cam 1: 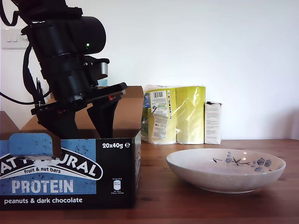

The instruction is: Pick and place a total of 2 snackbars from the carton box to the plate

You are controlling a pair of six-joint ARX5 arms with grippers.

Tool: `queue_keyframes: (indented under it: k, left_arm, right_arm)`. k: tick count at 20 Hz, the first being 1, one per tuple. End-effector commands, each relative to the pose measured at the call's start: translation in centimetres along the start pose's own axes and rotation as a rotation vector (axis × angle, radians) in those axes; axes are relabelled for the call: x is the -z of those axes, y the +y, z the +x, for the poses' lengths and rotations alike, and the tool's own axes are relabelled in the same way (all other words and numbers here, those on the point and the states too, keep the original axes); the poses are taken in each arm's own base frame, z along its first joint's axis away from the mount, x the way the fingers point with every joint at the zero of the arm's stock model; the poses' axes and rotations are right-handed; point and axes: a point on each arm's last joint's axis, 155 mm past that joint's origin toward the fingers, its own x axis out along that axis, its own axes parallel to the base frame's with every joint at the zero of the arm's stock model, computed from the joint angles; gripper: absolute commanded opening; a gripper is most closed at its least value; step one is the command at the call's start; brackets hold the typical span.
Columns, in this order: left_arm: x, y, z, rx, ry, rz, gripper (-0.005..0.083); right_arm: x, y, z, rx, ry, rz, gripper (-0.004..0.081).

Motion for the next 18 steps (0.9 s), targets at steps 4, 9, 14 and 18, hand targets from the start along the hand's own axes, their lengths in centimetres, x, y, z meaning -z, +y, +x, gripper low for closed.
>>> queue_keyframes:
  k: [4, 9, 14, 18]
  left_arm:
    - [1.0, 0.0, 2.3, -0.009, 0.055, 0.004, 0.0533]
    - [1.0, -0.4, 2.8, -0.019, 0.05, 0.021, 0.0533]
    - [2.1, 0.4, 3.9, -0.059, 0.098, 0.023, 0.0533]
    - [3.0, 0.6, 4.9, -0.075, 0.135, 0.026, 0.0533]
  right_arm:
    - [0.0, 0.1, 0.1, -0.004, -0.001, -0.003, -0.0013]
    - [0.0, 0.1, 0.1, -0.004, 0.0, -0.002, -0.0013]
    - [0.0, 0.1, 0.1, -0.004, 0.0, -0.002, -0.0013]
    - [0.0, 0.1, 0.1, -0.005, 0.0, -0.003, -0.0013]
